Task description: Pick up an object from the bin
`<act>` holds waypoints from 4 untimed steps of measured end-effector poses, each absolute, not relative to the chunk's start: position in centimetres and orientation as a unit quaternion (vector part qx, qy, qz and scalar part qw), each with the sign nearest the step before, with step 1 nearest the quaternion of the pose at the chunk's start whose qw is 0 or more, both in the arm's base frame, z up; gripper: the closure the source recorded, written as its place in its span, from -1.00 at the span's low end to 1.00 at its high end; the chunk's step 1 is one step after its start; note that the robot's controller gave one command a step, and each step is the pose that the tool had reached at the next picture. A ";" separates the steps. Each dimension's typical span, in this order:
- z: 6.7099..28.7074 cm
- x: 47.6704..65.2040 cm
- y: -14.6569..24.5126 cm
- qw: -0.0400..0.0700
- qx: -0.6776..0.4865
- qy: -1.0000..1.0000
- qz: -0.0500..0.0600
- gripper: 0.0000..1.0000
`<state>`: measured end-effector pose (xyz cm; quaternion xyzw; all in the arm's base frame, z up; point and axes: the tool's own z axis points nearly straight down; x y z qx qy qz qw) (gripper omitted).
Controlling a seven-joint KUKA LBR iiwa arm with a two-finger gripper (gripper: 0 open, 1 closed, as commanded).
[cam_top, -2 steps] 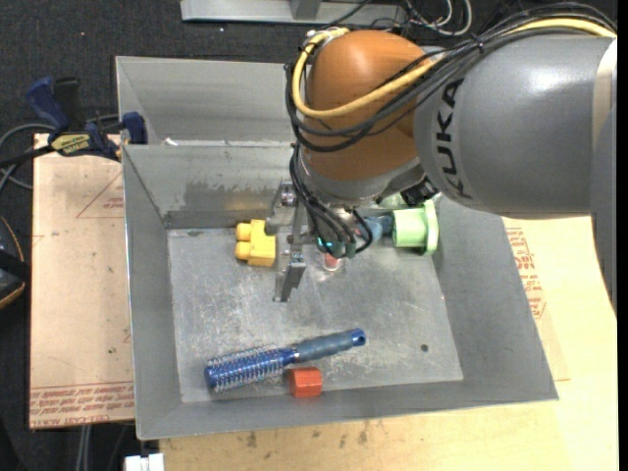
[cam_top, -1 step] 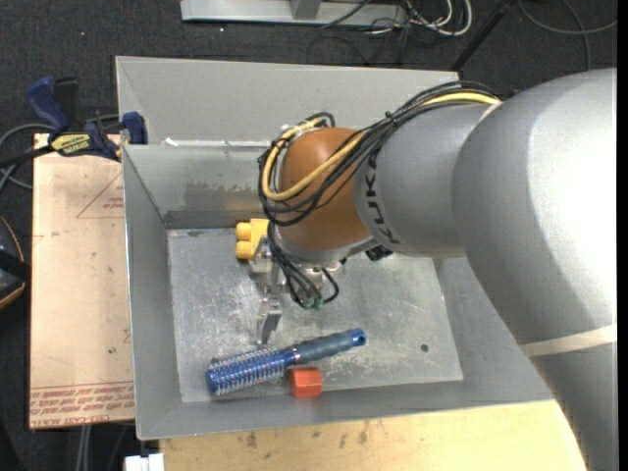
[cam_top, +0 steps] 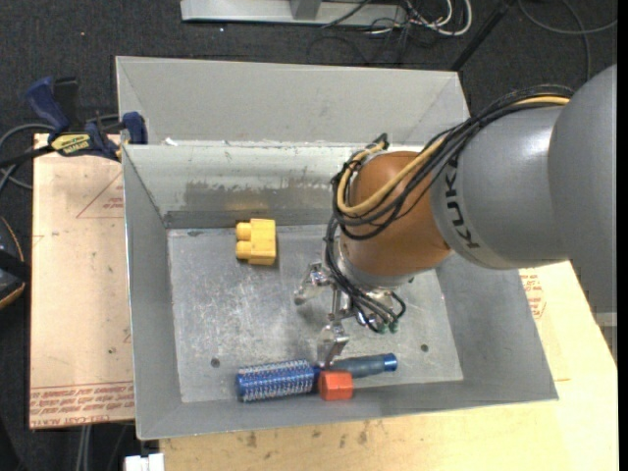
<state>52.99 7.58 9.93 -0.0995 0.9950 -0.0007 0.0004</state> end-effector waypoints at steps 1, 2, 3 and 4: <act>11.3 50.7 8.7 0.003 -0.029 1.000 0.001 -1.00; 10.5 50.2 18.1 0.009 0.064 0.998 0.001 -1.00; 8.5 49.4 22.1 0.013 0.080 0.997 0.003 -1.00; 20.0 53.6 20.0 0.005 -0.084 0.996 0.001 -1.00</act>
Offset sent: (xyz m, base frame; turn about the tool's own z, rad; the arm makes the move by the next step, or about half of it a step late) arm -0.0249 0.0109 0.0131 0.1415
